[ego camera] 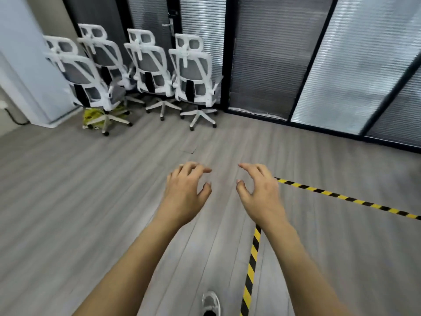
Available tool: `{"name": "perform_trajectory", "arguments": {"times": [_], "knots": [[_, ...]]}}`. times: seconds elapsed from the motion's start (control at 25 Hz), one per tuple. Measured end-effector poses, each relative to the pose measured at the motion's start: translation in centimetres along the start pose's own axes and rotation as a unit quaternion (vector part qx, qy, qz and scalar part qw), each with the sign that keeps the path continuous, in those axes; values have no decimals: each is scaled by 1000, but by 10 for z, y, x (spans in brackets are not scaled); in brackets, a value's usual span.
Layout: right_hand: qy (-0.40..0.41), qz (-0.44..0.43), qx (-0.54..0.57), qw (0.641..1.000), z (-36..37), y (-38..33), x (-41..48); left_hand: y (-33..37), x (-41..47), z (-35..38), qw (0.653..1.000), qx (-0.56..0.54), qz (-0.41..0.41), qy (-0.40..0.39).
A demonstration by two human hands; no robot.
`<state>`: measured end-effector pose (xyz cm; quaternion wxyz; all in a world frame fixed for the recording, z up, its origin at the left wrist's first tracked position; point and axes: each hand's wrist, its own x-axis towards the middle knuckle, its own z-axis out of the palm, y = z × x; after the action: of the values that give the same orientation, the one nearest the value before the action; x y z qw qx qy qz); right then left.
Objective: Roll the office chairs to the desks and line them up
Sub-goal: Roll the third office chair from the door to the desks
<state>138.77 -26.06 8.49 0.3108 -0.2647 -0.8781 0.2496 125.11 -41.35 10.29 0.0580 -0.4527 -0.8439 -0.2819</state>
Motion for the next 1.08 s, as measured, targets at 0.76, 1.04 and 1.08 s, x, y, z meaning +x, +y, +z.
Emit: {"name": "perform_trajectory", "arguments": {"times": [0.76,1.04,1.08], "knots": [[-182,-176,70,965,456,-159,530,-473,391,-71,969,75,-212,104],[-204,-187,90,957,621,-226,705,-657,537,-108,965,80,-226,103],[-204,-187,98,956,653,-234,734,-690,560,-112,964,82,-229,107]]}}
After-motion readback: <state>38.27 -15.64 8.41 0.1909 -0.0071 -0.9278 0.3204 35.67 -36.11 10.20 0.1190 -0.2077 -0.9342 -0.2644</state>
